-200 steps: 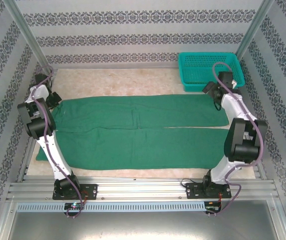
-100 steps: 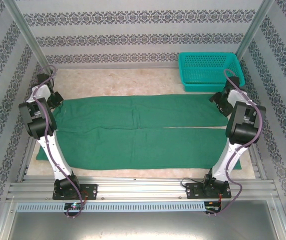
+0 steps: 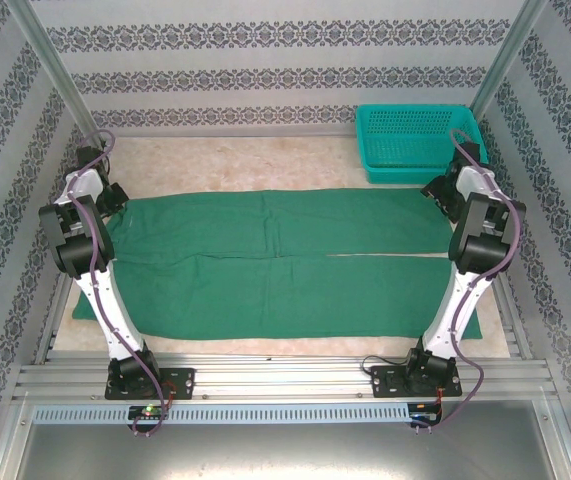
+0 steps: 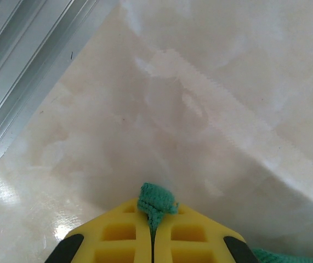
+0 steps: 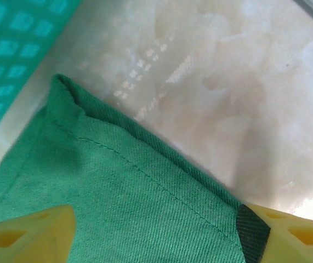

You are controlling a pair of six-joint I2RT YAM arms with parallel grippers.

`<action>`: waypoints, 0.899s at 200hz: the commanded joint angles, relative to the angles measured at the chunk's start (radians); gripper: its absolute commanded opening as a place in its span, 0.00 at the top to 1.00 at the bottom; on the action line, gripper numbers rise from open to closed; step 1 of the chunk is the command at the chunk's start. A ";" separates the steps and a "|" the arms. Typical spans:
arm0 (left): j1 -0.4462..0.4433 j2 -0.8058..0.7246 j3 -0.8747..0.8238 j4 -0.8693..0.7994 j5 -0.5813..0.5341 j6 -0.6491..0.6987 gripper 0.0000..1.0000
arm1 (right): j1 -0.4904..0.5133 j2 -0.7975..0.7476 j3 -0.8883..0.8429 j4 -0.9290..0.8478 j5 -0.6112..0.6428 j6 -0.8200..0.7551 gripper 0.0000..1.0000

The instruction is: Roll up the long pants

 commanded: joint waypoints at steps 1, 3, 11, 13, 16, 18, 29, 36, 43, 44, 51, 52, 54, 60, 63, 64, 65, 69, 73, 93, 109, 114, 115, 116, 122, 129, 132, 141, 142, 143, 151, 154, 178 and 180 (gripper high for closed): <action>-0.033 0.040 -0.036 -0.067 0.066 0.022 1.00 | 0.008 0.037 0.066 -0.093 0.033 -0.043 0.20; -0.033 0.041 -0.036 -0.068 0.067 0.022 1.00 | 0.007 0.040 0.071 -0.099 0.035 -0.044 0.20; -0.033 0.042 -0.035 -0.068 0.069 0.023 1.00 | 0.008 0.054 0.091 -0.118 0.039 -0.050 0.20; -0.033 0.041 -0.034 -0.068 0.069 0.023 1.00 | 0.007 0.058 0.097 -0.121 0.039 -0.050 0.20; -0.033 0.041 -0.035 -0.067 0.069 0.023 1.00 | 0.006 0.063 0.104 -0.127 0.038 -0.052 0.20; -0.033 0.043 -0.035 -0.068 0.069 0.024 1.00 | 0.006 0.065 0.109 -0.129 0.037 -0.052 0.20; -0.033 0.043 -0.033 -0.068 0.073 0.023 1.00 | 0.006 0.083 0.136 -0.149 0.031 -0.055 0.21; -0.033 0.046 -0.032 -0.070 0.076 0.025 1.00 | 0.007 0.092 0.152 -0.161 0.032 -0.058 0.24; -0.033 0.049 -0.028 -0.073 0.076 0.025 1.00 | 0.007 0.100 0.164 -0.166 0.030 -0.063 0.28; -0.033 0.049 -0.028 -0.073 0.077 0.025 1.00 | 0.007 0.101 0.166 -0.166 0.030 -0.063 0.29; -0.034 0.051 -0.024 -0.076 0.077 0.025 1.00 | 0.007 0.110 0.178 -0.172 0.028 -0.066 0.33; -0.033 0.051 -0.023 -0.077 0.077 0.025 1.00 | 0.006 0.112 0.179 -0.174 0.028 -0.066 0.33; -0.033 0.052 -0.023 -0.078 0.077 0.025 1.00 | 0.007 0.114 0.185 -0.178 0.027 -0.068 0.34; -0.033 0.055 -0.020 -0.079 0.079 0.026 1.00 | 0.007 0.127 0.205 -0.192 0.026 -0.071 0.37; -0.033 0.056 -0.018 -0.080 0.080 0.028 1.00 | 0.006 0.131 0.215 -0.199 0.025 -0.075 0.38; -0.033 0.056 -0.019 -0.081 0.080 0.029 1.00 | 0.007 0.132 0.218 -0.202 0.024 -0.075 0.38; -0.033 0.056 -0.017 -0.082 0.081 0.028 1.00 | 0.007 0.134 0.222 -0.204 0.024 -0.076 0.38; -0.033 0.059 -0.015 -0.084 0.080 0.028 1.00 | 0.007 0.142 0.235 -0.214 0.024 -0.078 0.39; -0.033 0.059 -0.013 -0.086 0.080 0.028 1.00 | 0.007 0.149 0.248 -0.222 0.025 -0.080 0.39; -0.033 0.063 -0.008 -0.090 0.085 0.029 0.99 | 0.013 0.184 0.304 -0.262 0.032 -0.092 0.40; -0.033 0.064 -0.006 -0.091 0.087 0.031 0.99 | 0.025 0.201 0.338 -0.291 0.044 -0.111 0.39; -0.033 0.066 -0.005 -0.092 0.087 0.031 0.98 | 0.029 0.202 0.345 -0.298 0.048 -0.121 0.39; -0.033 0.066 -0.004 -0.092 0.087 0.032 0.98 | 0.030 0.202 0.346 -0.300 0.049 -0.123 0.39; -0.033 0.066 -0.004 -0.092 0.087 0.032 0.98 | 0.031 0.202 0.347 -0.301 0.049 -0.125 0.38; -0.033 0.066 -0.004 -0.092 0.090 0.033 0.98 | 0.037 0.205 0.358 -0.317 0.054 -0.137 0.37; -0.033 0.067 -0.003 -0.094 0.091 0.032 0.97 | 0.043 0.207 0.370 -0.337 0.059 -0.149 0.36; -0.033 0.067 -0.003 -0.093 0.091 0.033 0.97 | 0.045 0.207 0.373 -0.345 0.062 -0.153 0.35; -0.033 0.066 -0.004 -0.093 0.091 0.034 0.97 | 0.050 0.201 0.368 -0.362 0.068 -0.156 0.35; -0.033 0.066 -0.005 -0.093 0.091 0.034 0.97 | 0.050 0.199 0.366 -0.362 0.069 -0.156 0.35; -0.033 0.067 -0.004 -0.092 0.091 0.034 0.97 | 0.051 0.198 0.363 -0.361 0.070 -0.158 0.34; -0.033 0.066 -0.005 -0.090 0.092 0.034 0.96 | 0.052 0.179 0.329 -0.349 0.067 -0.153 0.34; -0.033 0.066 -0.004 -0.089 0.092 0.032 0.96 | 0.051 0.167 0.312 -0.342 0.067 -0.148 0.33; -0.034 0.068 -0.007 -0.082 0.105 0.033 0.96 | 0.033 0.020 0.084 -0.171 0.059 -0.081 0.31; -0.033 0.068 -0.006 -0.081 0.105 0.034 0.96 | 0.031 0.009 0.059 -0.149 0.058 -0.076 0.31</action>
